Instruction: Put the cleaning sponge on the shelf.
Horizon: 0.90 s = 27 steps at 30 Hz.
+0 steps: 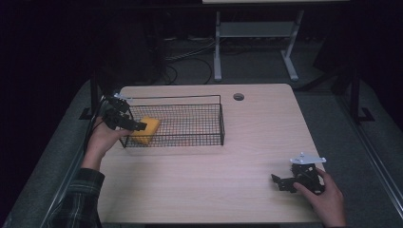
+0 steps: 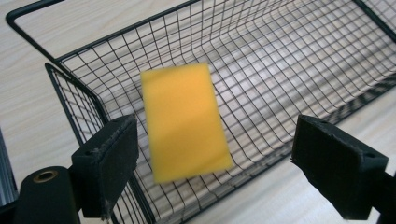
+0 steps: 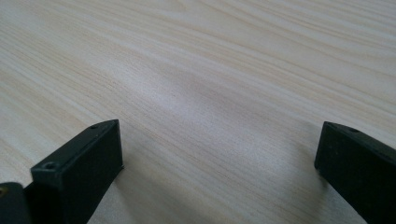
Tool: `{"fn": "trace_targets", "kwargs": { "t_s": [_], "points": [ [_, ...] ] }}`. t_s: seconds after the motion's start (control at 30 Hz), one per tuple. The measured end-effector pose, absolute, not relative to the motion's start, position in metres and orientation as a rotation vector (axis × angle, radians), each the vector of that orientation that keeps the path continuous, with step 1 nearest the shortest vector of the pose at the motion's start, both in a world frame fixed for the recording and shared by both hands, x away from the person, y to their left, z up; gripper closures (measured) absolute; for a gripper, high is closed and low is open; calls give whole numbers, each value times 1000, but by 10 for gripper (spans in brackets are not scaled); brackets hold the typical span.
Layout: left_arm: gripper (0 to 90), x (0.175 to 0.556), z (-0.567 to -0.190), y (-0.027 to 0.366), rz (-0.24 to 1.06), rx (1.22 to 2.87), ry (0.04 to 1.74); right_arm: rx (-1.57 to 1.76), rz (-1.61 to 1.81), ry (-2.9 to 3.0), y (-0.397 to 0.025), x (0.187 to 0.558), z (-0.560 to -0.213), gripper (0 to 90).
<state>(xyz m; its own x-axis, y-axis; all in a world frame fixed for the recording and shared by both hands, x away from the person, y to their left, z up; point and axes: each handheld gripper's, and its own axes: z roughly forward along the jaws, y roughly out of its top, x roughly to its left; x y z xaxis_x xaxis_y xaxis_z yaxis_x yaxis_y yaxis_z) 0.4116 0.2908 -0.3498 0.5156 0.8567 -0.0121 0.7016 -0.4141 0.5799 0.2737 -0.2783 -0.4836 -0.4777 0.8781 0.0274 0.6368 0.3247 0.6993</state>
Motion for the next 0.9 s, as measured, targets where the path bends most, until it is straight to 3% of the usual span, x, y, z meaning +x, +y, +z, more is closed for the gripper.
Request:
{"fn": "trace_targets", "kwargs": {
  "t_s": [0.37, 0.9],
  "points": [
    [144, 365, -355, 288, 425, 2210, 1218, 1348, 935, 2239, -278, 274, -484, 2],
    [144, 319, -395, 278, 420, 2229, 1173, 1348, 935, 2239, -278, 274, -484, 2]
  ]
}}
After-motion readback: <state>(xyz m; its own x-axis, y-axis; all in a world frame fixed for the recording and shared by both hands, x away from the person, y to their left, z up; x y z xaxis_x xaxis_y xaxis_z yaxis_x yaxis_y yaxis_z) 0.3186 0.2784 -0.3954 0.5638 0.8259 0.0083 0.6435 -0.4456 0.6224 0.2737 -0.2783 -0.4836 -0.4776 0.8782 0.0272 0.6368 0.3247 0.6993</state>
